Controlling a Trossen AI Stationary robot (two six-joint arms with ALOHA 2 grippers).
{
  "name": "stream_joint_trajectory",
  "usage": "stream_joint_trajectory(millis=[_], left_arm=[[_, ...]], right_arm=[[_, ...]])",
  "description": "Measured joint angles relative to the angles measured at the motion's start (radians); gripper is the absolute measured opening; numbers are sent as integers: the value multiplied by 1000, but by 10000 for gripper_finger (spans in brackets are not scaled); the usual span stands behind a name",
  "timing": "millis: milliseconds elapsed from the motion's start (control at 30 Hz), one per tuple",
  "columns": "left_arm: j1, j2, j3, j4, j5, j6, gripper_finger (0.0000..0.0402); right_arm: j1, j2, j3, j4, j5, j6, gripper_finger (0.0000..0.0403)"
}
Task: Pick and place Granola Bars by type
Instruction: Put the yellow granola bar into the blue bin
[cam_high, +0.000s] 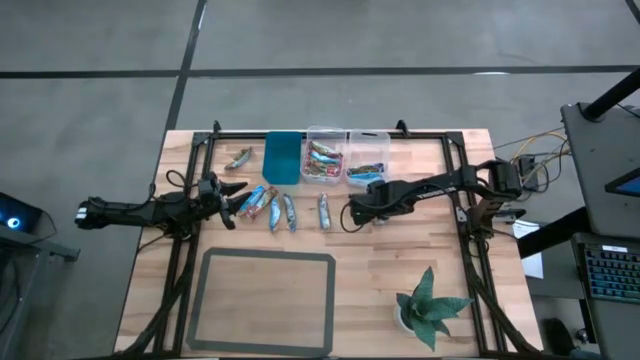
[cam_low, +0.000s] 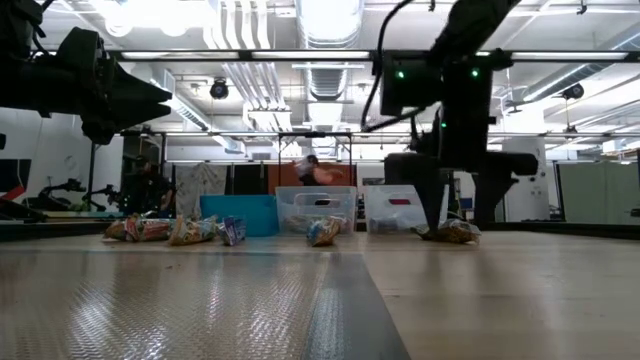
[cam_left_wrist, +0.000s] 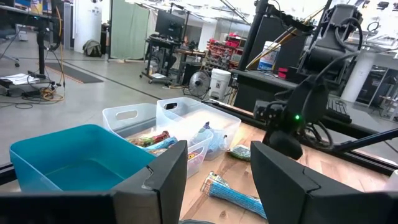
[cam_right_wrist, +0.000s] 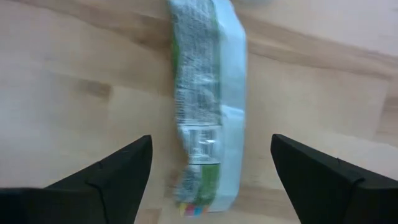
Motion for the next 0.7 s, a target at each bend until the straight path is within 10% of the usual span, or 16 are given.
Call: stream_joint_trajectory(millis=[700], left_arm=[[0,0,0,0,0,0,159]], right_arm=[[12,0,-30,72,-3,-67,22]])
